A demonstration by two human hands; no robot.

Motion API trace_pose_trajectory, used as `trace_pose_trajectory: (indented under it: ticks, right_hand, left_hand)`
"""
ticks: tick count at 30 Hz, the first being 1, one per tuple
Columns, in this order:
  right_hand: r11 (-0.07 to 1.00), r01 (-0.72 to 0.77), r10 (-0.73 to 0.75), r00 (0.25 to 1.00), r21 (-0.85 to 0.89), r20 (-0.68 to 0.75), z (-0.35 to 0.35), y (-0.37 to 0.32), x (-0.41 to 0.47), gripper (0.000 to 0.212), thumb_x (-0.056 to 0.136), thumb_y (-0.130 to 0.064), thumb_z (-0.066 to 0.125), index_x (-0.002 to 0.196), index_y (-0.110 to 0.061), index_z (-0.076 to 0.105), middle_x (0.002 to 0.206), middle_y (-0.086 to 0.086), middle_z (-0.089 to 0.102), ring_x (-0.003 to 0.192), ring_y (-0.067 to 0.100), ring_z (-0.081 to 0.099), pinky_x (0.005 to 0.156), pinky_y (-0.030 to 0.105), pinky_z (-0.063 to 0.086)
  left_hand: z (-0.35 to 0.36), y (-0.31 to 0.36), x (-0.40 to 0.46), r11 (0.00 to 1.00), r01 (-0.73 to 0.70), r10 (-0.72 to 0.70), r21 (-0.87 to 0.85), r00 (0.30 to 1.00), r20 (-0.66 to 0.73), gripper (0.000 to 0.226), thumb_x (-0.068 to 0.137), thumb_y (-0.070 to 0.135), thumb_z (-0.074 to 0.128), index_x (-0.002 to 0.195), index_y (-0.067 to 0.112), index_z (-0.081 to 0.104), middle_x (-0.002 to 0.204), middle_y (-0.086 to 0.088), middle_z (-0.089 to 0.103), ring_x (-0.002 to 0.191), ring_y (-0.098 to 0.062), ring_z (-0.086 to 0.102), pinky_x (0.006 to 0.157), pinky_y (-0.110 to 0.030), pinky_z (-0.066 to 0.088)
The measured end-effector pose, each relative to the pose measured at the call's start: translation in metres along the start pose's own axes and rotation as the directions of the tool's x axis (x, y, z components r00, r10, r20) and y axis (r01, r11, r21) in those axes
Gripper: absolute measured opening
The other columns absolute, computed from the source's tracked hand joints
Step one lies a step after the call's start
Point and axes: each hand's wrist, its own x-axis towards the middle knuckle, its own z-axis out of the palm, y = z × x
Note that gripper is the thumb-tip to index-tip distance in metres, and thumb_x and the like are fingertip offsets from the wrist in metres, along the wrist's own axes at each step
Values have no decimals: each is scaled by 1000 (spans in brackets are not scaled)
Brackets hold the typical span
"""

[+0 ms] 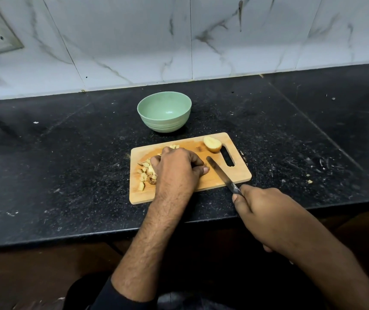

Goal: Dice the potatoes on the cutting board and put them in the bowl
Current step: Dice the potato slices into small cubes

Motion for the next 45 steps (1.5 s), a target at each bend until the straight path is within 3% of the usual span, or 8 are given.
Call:
trace_pose_trajectory:
  ticks: [5,7,16,26,32,38,43,45]
  right_hand:
    - [1000,1,-1,1000,-8,-13,1,-3,1,32,104,-48,26,96,-28,50,75,-3,59,55,8,51,73,36,57]
    - [1000,5,-5,1000,-8,-22,3,-5,1,32,104,-49,25,98,-28,50,75,-4,59,54,7,50,72,37,58]
    - [997,54,-58,996,-59,-66,9,-17,-2,28,105,-43,23,94,-27,43,69,-5,52,54,10,47,65,31,46]
    - [993,83,-83,996,-80,13,14,-20,22,27,107,-34,27,113,-22,51,74,-4,50,63,17,50,66,34,45]
    - [993,93,-88,994,-74,68,10,-9,-12,24,108,-35,24,95,-26,41,75,-5,53,64,10,51,65,35,46]
    - [996,58,-57,998,-61,17,8,-5,-28,30,106,-46,19,94,-30,42,74,-4,55,60,5,52,64,30,48]
    - [997,42,-46,997,-61,-65,3,-11,-20,31,105,-47,21,91,-29,43,72,-4,55,58,6,51,61,31,45]
    - [996,51,-55,997,-73,-53,4,-15,-14,31,105,-47,21,93,-30,43,72,-5,55,56,8,50,64,32,47]
  left_hand:
    - [-6,-3,1,1000,-8,7,8,998,66,23,79,49,77,100,40,76,106,15,68,118,-15,39,90,-38,23]
    - [-7,-1,0,1000,-9,8,17,998,66,21,82,45,77,102,41,76,96,17,62,117,-15,39,93,-39,25]
    - [-1,0,-2,999,29,-29,-13,1000,-5,13,81,43,77,93,39,78,98,15,68,114,-12,39,87,-35,18]
    - [-4,5,0,998,57,-57,15,998,-1,5,82,39,79,86,38,76,98,14,69,114,-13,41,89,-37,21]
    - [-4,6,-4,996,87,-87,26,996,-12,12,82,43,77,92,38,77,88,15,50,117,-13,39,91,-37,20]
    - [-6,1,-10,998,55,-56,-39,998,-24,21,78,44,79,98,37,76,91,18,52,118,-13,39,86,-34,15]
    - [-11,-4,-14,998,57,-58,-29,998,-31,22,81,43,78,102,36,76,102,12,54,113,-11,33,103,-40,25]
    - [-10,-4,-14,999,41,-41,0,998,-41,15,83,42,77,97,36,77,103,11,58,116,-12,36,100,-38,23]
